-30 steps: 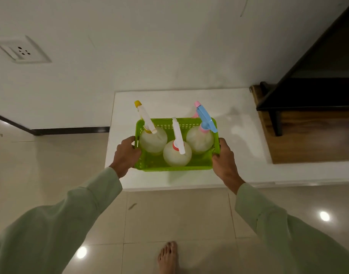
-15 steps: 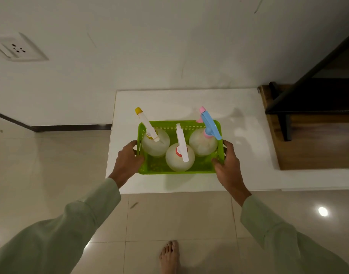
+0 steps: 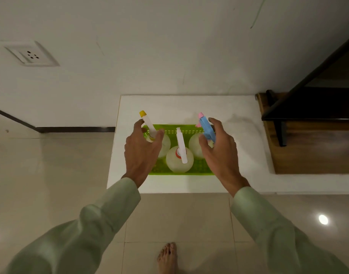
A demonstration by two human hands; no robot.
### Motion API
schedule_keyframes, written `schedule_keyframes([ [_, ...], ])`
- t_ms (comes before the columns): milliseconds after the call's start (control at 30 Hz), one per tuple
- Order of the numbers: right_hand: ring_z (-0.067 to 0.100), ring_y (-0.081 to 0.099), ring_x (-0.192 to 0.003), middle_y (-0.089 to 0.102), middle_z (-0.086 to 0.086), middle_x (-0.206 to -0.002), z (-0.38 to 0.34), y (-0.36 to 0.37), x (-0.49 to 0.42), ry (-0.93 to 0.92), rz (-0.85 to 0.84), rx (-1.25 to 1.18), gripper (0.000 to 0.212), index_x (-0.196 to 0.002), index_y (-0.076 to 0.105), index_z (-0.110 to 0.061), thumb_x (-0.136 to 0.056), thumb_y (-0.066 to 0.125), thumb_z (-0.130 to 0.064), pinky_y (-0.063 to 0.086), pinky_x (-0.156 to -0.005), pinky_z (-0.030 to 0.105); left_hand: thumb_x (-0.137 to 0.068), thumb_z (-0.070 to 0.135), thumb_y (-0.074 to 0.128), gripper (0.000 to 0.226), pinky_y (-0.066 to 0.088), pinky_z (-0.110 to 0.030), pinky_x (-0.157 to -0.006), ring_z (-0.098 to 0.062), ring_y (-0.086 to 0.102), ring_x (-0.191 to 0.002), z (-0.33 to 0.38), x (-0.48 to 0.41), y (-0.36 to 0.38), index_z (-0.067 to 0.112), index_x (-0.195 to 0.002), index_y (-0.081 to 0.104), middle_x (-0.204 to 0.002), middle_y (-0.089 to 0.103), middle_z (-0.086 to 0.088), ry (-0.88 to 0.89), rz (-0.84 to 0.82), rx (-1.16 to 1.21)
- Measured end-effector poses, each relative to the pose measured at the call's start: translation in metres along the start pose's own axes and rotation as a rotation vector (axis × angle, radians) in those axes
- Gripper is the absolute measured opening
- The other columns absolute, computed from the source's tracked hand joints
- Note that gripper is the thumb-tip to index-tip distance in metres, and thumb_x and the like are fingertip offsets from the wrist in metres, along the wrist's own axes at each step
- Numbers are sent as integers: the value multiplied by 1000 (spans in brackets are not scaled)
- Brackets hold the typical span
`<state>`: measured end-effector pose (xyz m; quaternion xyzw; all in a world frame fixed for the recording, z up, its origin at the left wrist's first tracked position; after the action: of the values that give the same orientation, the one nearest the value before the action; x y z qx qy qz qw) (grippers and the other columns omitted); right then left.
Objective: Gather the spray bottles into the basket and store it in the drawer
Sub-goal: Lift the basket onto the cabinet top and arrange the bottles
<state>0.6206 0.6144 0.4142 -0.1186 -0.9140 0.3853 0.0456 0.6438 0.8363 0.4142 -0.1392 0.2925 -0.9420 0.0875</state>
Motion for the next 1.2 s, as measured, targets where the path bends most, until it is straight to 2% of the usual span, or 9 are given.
schedule_keyframes([
  [167, 22, 52, -63, 55, 3, -75, -3, -1, -6, -11, 108, 144, 22, -113, 63, -8, -102, 53, -24, 41, -58, 35, -95, 32, 56, 50, 55, -52, -86, -32, 66, -99, 4, -7, 1, 16, -141, 46, -121, 69, -7, 77, -5, -174],
  [433, 21, 55, -60, 60, 7, -73, 2, 3, -4, 96, 185, 169, 31, -109, 64, -5, -102, 53, -33, 46, -59, 32, -97, 31, 53, 44, 44, -33, -69, -22, 55, -81, 1, -6, 3, 15, -138, 49, -116, 71, -8, 148, -22, -235],
  [567, 21, 57, -63, 62, 8, -75, 3, 3, -5, 125, 203, 190, 32, -110, 64, -6, -103, 52, -35, 54, -65, 37, -97, 31, 54, 45, 56, -39, -71, -25, 62, -81, 3, -7, 3, 14, -139, 48, -116, 71, -9, 165, -33, -218],
  [700, 21, 61, -71, 71, 12, -89, 3, 4, -3, 135, 202, 201, 39, -124, 61, -8, -103, 51, -39, 55, -69, 34, -97, 33, 55, 51, 59, -44, -77, -25, 64, -85, 3, -6, 4, 15, -143, 44, -117, 71, -9, 173, -41, -202],
  [767, 24, 67, -90, 71, 13, -113, -4, -1, 4, 101, 252, 206, 53, -140, 52, -7, -100, 54, -43, 52, -76, 32, -96, 34, 57, 55, 59, -46, -81, -27, 66, -91, 2, -5, 4, 15, -145, 41, -121, 69, -9, 171, -54, -191],
  [867, 28, 60, -115, 60, 15, -135, -29, -7, 26, -68, 387, 212, 57, -139, 53, -7, -96, 57, -44, 55, -87, 38, -95, 40, 57, 60, 57, -52, -89, -33, 67, -103, 0, -4, 3, 18, -147, 37, -129, 66, -8, 161, -70, -169],
  [967, 30, 64, -105, 68, 13, -117, -47, 14, 45, -165, 315, 250, 53, -131, 59, -8, -95, 58, -47, 56, -81, 40, -95, 51, 53, 63, 56, -55, -91, -33, 65, -112, -1, 0, 1, 22, -148, 35, -135, 63, -6, 165, -67, -145],
  [1067, 28, 66, -87, 72, 8, -97, -41, 43, 41, -47, 77, 258, 45, -125, 58, -11, -96, 56, -45, 54, -66, 36, -94, 57, 47, 64, 55, -57, -91, -34, 62, -118, -4, 3, 0, 24, -148, 35, -139, 60, -6, 164, -69, -112],
  [1200, 27, 65, -73, 69, 7, -81, -33, 52, 34, 17, 37, 239, 30, -96, 62, -12, -97, 54, -41, 55, -63, 38, -94, 60, 43, 64, 52, -57, -96, -33, 61, -120, -10, 5, -1, 26, -147, 35, -139, 60, -4, 167, -62, -106],
])
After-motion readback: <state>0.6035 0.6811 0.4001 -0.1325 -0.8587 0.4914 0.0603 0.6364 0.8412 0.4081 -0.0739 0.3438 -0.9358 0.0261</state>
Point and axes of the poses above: each hand's wrist, its own x-axis away from the middle knuckle, its own y-axis out of the palm, z = x × y, the point moved 7 cm from there along -x, towards the middle knuckle
